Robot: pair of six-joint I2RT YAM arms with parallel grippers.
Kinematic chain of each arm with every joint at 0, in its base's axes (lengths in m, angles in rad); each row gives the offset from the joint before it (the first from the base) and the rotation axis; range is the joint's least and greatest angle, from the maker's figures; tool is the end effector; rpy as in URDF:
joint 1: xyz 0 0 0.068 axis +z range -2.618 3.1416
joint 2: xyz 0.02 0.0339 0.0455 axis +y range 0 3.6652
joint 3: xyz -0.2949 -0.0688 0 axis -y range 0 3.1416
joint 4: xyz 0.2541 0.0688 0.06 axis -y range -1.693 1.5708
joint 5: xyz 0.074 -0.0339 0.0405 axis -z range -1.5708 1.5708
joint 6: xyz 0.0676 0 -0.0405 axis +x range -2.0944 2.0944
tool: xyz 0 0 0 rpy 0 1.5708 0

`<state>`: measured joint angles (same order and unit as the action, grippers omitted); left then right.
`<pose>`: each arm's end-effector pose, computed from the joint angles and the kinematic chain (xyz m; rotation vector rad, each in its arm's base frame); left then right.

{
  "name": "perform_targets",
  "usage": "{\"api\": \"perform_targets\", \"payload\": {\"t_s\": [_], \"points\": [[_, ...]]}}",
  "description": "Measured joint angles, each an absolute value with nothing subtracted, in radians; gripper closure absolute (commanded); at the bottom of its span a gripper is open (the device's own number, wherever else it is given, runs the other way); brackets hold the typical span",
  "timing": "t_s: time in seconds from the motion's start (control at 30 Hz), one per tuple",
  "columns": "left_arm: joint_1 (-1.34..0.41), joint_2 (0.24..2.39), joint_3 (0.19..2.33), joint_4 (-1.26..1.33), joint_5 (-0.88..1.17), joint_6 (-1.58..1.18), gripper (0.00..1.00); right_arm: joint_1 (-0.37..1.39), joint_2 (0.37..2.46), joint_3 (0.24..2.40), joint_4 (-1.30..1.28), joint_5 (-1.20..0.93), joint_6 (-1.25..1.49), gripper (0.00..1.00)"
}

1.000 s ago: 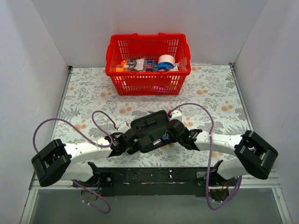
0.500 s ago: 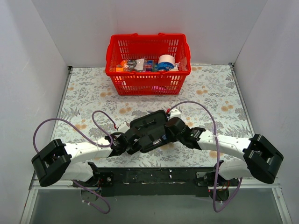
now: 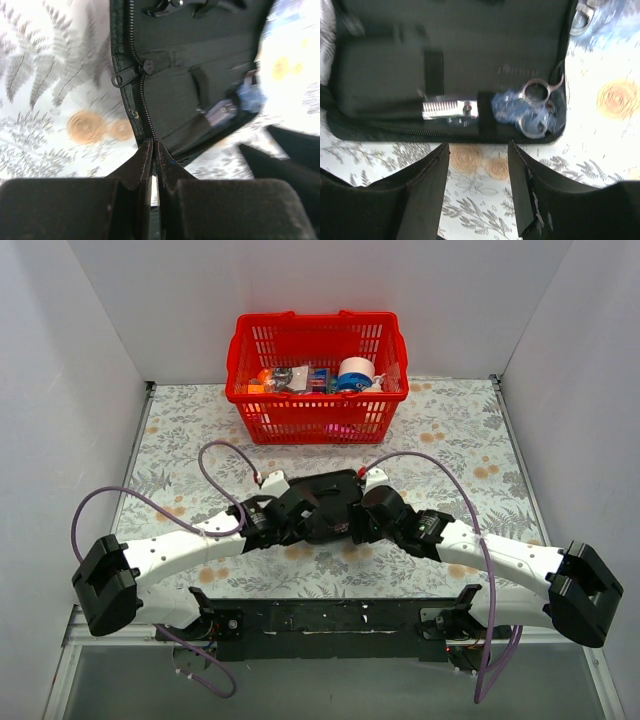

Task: Sort the hair-cutting tools
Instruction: Adjust the hairdressing tool bag at the center of the board.

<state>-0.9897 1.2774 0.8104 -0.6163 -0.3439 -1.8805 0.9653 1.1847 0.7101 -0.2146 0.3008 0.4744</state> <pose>0.1580 -0.1990 0.2134 -1.2579 2.3664 -0.5969 0.1698 0.2100 0.2358 -0.3916 2.2269 0.4444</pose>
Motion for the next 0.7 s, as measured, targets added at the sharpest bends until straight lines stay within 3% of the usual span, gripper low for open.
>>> {"api": "perform_targets", "payload": {"t_s": [0.17,0.33,0.5,0.7], "points": [[-0.943,1.309,1.053,-0.678,-0.434,-1.774,0.96,0.976,1.185,0.628,-0.215,0.27,0.496,0.41],[-0.82,1.375,1.183,-0.676,-0.46,-1.677,0.99,0.992,1.184,0.584,-0.21,0.254,0.51,0.4],[-0.778,1.395,1.151,-0.673,-0.448,-1.653,1.0,1.003,1.143,0.56,-0.208,0.255,0.519,0.4],[-0.781,1.324,0.945,-0.665,-0.377,-1.714,1.0,1.003,1.101,0.546,-0.208,0.258,0.519,0.4]]}}
